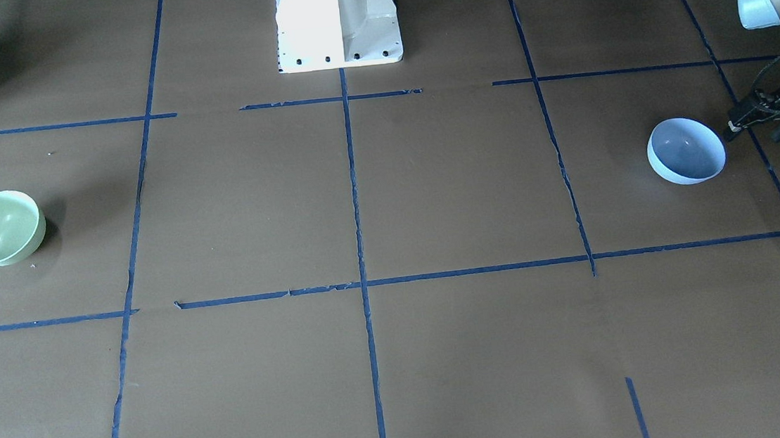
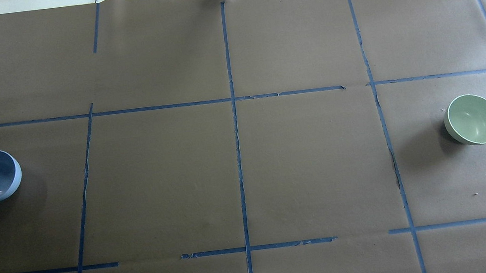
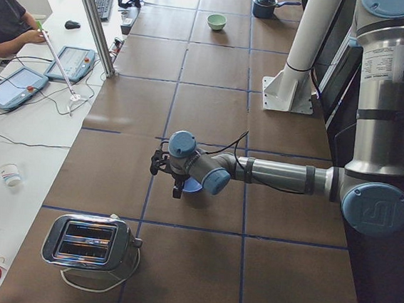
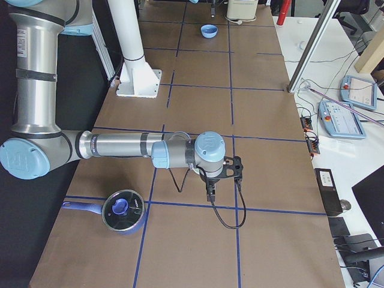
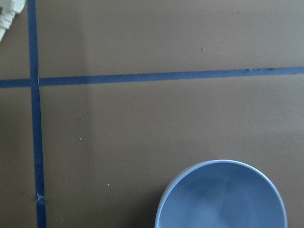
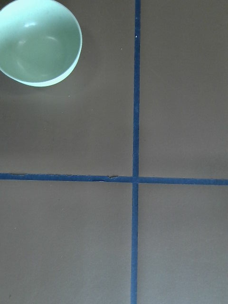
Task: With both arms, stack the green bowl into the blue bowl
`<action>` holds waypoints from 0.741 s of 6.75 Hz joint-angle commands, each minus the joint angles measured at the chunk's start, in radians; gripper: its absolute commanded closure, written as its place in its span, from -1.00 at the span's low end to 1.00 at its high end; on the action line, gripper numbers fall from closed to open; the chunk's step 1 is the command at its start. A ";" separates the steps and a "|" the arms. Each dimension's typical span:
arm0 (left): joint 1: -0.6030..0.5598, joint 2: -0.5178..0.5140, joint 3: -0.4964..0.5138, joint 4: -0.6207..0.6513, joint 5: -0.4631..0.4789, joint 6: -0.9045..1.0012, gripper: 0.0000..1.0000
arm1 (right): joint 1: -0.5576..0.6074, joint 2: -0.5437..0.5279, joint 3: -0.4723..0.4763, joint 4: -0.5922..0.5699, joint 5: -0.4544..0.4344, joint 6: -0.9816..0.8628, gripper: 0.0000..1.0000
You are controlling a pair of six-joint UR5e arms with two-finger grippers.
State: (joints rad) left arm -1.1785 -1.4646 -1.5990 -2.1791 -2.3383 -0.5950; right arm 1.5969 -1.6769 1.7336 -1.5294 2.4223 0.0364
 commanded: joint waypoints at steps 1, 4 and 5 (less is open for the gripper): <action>0.077 -0.002 0.066 -0.073 0.057 -0.060 -1.00 | 0.000 -0.001 -0.005 0.000 0.000 -0.001 -1.00; 0.094 -0.005 0.071 -0.070 0.056 -0.075 -0.35 | 0.000 -0.001 -0.005 0.000 0.000 0.000 -1.00; 0.092 -0.007 0.071 -0.070 0.059 -0.074 0.09 | 0.000 0.000 -0.006 0.000 0.000 -0.001 -1.00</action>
State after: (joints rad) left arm -1.0865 -1.4699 -1.5286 -2.2492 -2.2823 -0.6686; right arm 1.5969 -1.6779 1.7283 -1.5294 2.4221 0.0360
